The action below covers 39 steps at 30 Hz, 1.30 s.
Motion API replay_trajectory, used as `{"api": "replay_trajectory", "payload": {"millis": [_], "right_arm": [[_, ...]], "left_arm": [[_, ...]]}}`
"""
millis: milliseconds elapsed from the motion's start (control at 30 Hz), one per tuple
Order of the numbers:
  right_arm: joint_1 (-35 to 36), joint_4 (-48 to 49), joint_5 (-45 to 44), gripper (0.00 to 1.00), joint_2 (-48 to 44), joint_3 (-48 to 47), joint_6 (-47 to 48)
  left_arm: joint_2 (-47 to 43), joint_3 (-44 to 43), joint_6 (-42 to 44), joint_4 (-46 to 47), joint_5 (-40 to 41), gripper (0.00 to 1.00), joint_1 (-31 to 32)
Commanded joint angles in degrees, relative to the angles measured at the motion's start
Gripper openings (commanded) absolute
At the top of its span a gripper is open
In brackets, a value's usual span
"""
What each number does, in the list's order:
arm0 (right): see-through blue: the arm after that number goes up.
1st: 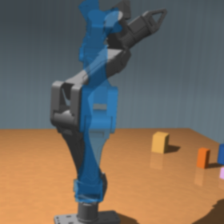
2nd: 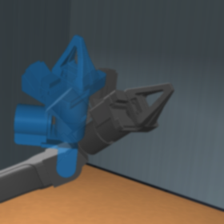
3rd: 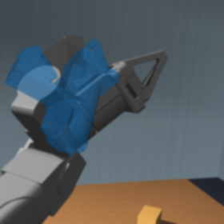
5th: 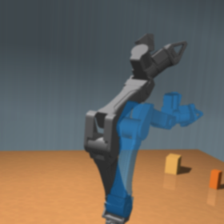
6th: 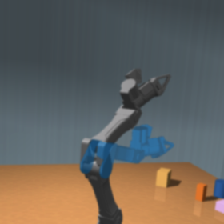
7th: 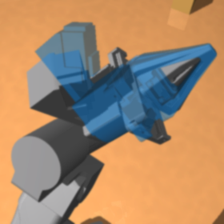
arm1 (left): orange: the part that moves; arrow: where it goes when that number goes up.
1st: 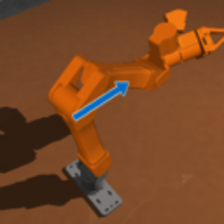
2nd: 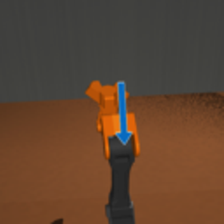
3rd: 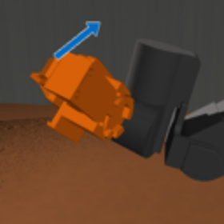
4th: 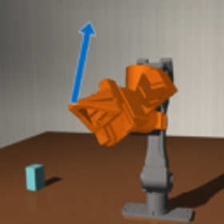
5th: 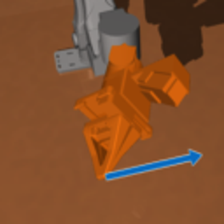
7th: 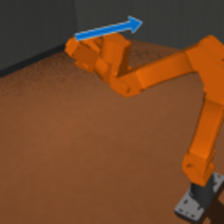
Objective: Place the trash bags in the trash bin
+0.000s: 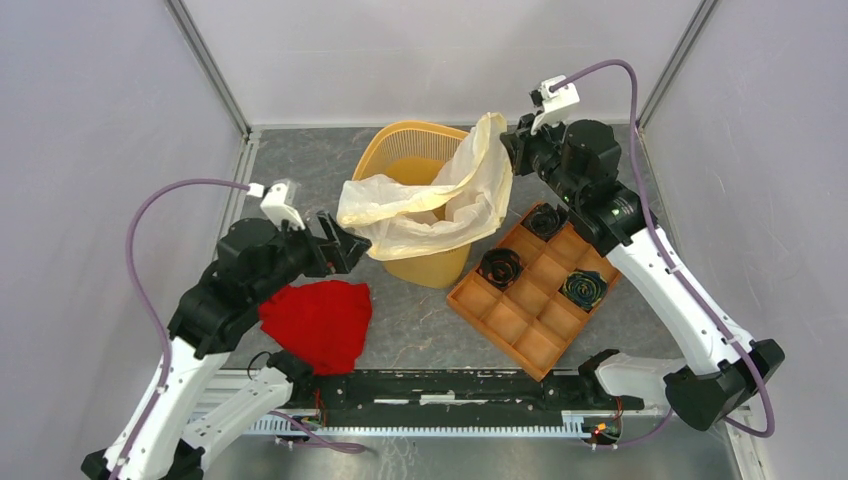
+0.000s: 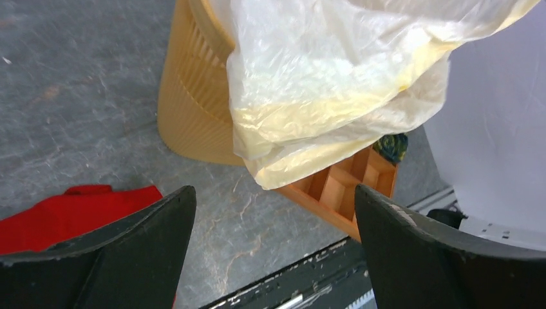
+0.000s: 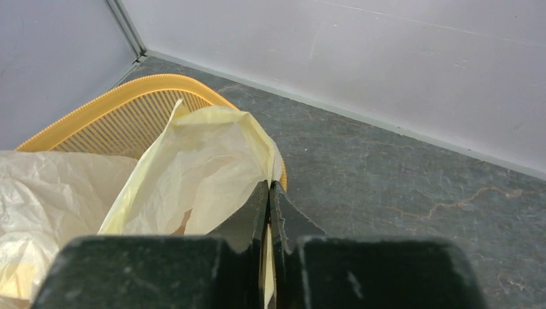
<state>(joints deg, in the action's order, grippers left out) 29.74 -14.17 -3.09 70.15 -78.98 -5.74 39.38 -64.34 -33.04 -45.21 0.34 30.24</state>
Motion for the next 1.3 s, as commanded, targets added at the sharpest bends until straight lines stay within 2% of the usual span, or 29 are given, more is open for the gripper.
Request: {"api": "replay_trajectory", "payload": {"millis": [0, 100, 267, 333, 433, 533, 600, 700, 967, 1100, 1267], "right_arm": [[-1.3, 5.1, -1.1, 0.05, -1.5, 2.7, -5.3], [-1.4, 6.1, -1.0, 0.01, -2.0, 3.9, -6.2], [-1.9, 5.3, -2.7, 0.0, -2.0, 4.5, -6.0], [-2.3, 5.0, -3.5, 0.0, -2.0, 4.8, -6.1], [-3.1, 5.2, -4.0, 0.0, -1.7, 5.4, -6.4], [-4.1, 5.2, -3.5, 0.0, -1.1, 5.4, -6.2], [-5.0, 5.5, -3.0, 0.0, -0.8, 5.7, -6.3], [-6.2, 6.7, -1.8, 0.0, 0.0, 6.4, -6.6], [-8.4, 9.1, 0.3, 0.0, 2.7, 8.3, -5.1], [-9.0, 10.1, -0.1, 0.0, 5.3, 8.6, -3.8], [-9.6, 15.2, 7.4, 0.0, 10.5, 9.8, -0.7]], "left_arm": [[2.5, 3.4, 1.4, 3.5, -5.1, 0.93, -0.2], [3.2, 4.6, 0.3, 6.6, -4.9, 0.8, -0.2], [4.6, 3.3, -4.6, 6.6, 3.7, 0.6, -0.2], [5.0, 2.4, -6.4, 8.1, 4.6, 0.6, -0.2], [5.5, 1.3, -7.4, 8.7, 8.2, 0.71, -0.2], [6.6, 0.4, -7.6, 7.7, 12.8, 0.73, -0.1], [7.8, 0.4, -7.2, 8.3, 14.2, 0.67, -0.1], [10.0, -0.1, -6.6, 9.0, 16.4, 0.48, -0.1], [14.8, -2.1, -4.3, 10.0, 19.5, 0.11, -0.2], [14.9, -0.9, -4.5, 8.9, 22.2, 0.07, -0.2], [15.4, 3.1, -2.7, 11.3, 22.1, 0.05, -0.3]]}}
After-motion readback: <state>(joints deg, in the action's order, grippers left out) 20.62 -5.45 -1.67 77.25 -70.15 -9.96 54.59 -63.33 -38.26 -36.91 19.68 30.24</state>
